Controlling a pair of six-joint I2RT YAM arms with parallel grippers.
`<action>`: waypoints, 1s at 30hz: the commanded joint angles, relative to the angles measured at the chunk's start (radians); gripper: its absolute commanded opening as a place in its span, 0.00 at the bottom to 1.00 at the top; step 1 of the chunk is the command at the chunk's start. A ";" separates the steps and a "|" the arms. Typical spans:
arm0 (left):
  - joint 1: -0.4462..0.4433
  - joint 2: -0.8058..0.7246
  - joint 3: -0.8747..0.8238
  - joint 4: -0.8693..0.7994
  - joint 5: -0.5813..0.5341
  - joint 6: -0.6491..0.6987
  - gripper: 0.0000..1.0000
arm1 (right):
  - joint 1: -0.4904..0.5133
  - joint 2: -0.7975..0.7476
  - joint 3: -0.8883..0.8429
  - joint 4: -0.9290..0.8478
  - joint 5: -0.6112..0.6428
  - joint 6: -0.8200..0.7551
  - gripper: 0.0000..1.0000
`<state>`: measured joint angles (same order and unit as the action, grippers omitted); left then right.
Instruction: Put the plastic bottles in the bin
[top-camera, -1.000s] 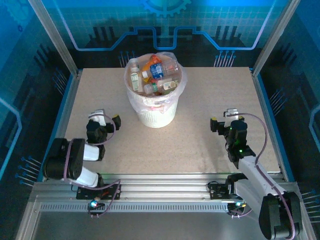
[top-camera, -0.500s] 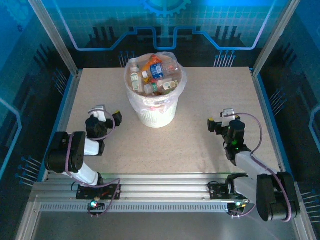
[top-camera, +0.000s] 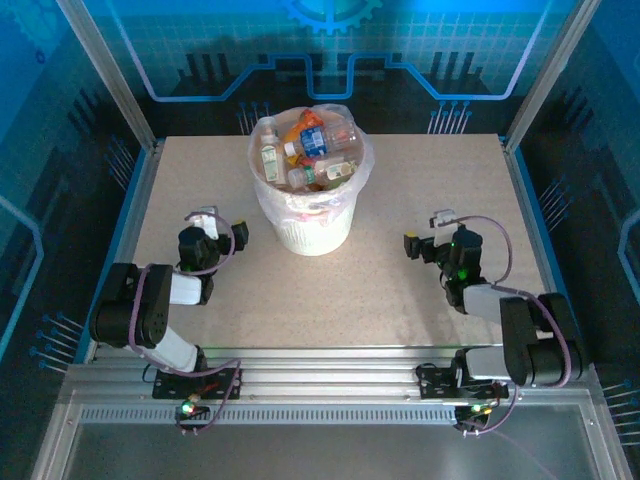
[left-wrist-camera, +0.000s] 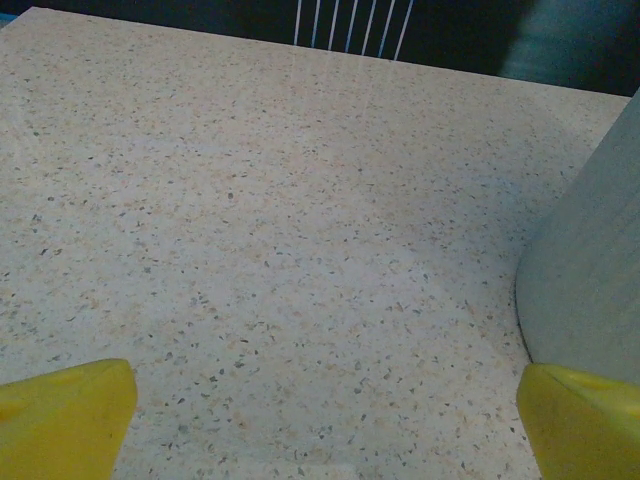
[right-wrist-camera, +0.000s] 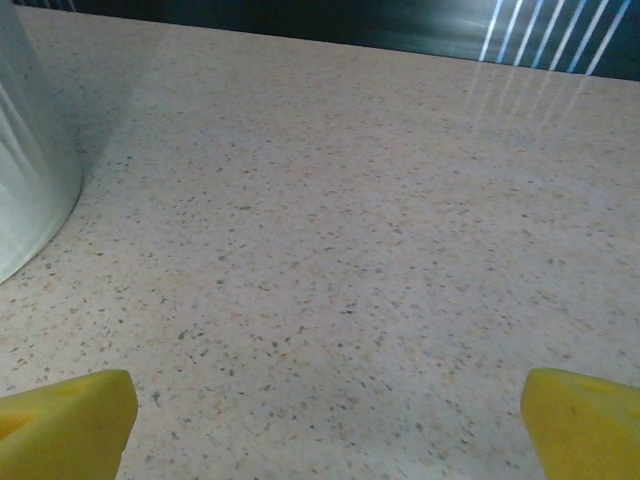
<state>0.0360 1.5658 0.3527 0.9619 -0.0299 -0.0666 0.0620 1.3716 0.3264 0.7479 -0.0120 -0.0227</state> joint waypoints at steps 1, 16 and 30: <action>-0.002 -0.015 0.010 -0.009 -0.006 0.031 0.99 | -0.014 0.055 0.021 0.097 -0.073 -0.030 1.00; -0.004 -0.014 0.015 -0.017 0.010 0.037 0.99 | -0.041 0.132 0.098 0.020 -0.070 0.001 1.00; -0.004 -0.013 0.030 -0.042 0.058 0.056 0.99 | -0.036 0.132 0.099 0.019 -0.065 0.000 1.00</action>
<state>0.0360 1.5658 0.3641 0.9234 -0.0017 -0.0410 0.0185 1.4929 0.4076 0.7692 -0.0856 -0.0334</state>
